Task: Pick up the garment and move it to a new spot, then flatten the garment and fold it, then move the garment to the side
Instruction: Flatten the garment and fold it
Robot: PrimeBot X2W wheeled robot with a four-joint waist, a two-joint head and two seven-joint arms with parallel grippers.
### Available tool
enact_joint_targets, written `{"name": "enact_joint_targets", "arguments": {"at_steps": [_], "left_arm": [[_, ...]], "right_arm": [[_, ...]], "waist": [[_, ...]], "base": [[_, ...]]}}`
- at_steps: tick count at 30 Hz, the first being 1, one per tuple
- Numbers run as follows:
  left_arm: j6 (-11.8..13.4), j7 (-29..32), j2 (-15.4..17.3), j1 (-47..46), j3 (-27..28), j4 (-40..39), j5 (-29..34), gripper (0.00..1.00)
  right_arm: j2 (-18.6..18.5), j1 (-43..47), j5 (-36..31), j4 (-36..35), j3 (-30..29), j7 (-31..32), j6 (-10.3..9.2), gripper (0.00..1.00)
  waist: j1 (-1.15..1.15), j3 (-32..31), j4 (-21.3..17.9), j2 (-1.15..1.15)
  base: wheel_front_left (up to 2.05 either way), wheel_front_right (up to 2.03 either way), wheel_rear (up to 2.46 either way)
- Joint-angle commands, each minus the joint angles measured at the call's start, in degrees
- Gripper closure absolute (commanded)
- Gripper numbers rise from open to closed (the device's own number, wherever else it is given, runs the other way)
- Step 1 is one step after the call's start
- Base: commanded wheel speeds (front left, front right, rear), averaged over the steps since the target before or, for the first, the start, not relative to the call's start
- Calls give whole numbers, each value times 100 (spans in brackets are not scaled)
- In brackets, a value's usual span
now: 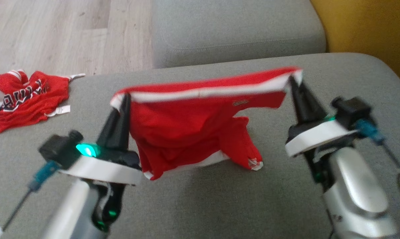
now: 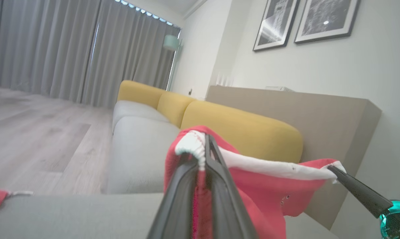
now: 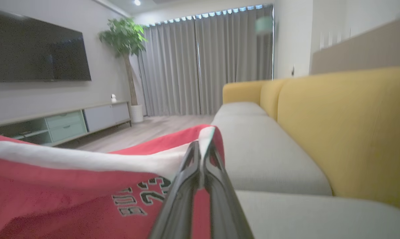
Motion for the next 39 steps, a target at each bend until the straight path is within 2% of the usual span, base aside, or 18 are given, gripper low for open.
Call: {"name": "enact_joint_targets", "arguments": {"at_steps": [1,5,9,11,14,18,23,24,27,32,35,39], "left_arm": [[48,74,191,-480,293,-399,-21,100],[134,548,532,-789,465,-1372,-42,100],[173,1132,782,-1267,587,-1977,-188,100],[171,1401,910,-1531,591,-2045,-186,100],[131,1672,980,-1909,544,-1840,-205,100],[28,1894,954,-2410,399,-1277,-225,100],[-90,1831,890,-3437,325,-300,-9,100],[-90,1831,890,-3437,325,-300,-9,100],[-153,1568,866,-4245,329,387,236,100],[-238,795,730,-5455,338,1356,561,100],[-293,451,699,-5838,196,1795,690,100],[-332,141,600,-5778,49,2311,592,100]], "right_arm": [[-50,-80,-21,-442,39,71,42,100],[-197,100,-72,-1881,-160,542,42,100],[-294,172,-112,-3063,-300,1055,42,100],[-305,185,-141,-3411,-362,1330,42,100],[-328,112,-211,-3546,-455,1601,42,100],[-435,-246,-256,-3144,-365,1813,42,100],[-394,-1464,-259,-2085,-233,1577,42,100],[-394,-1464,-259,-2085,-233,1577,42,100],[-246,-2443,-362,-1378,-253,1211,42,100],[-7,-3799,-536,-228,-585,526,42,100],[53,-4226,-633,334,-739,156,42,100],[74,-4228,-478,956,-625,-278,42,100]], "waist": [[1,-55,-43,0],[1,-101,-91,0],[1,-61,-147,0],[1,7,-180,0],[1,172,-213,0],[1,610,-287,0],[1,1417,-433,0],[1,1417,-433,0],[1,1846,-555,0],[1,2452,-664,0],[1,2791,-684,0],[1,3129,-675,0]], "base": [[0,0,0],[0,0,0],[0,0,0],[0,0,0],[0,0,0],[0,0,0],[0,0,0],[0,0,0],[0,0,0],[0,0,0],[0,0,0],[0,0,0]]}}
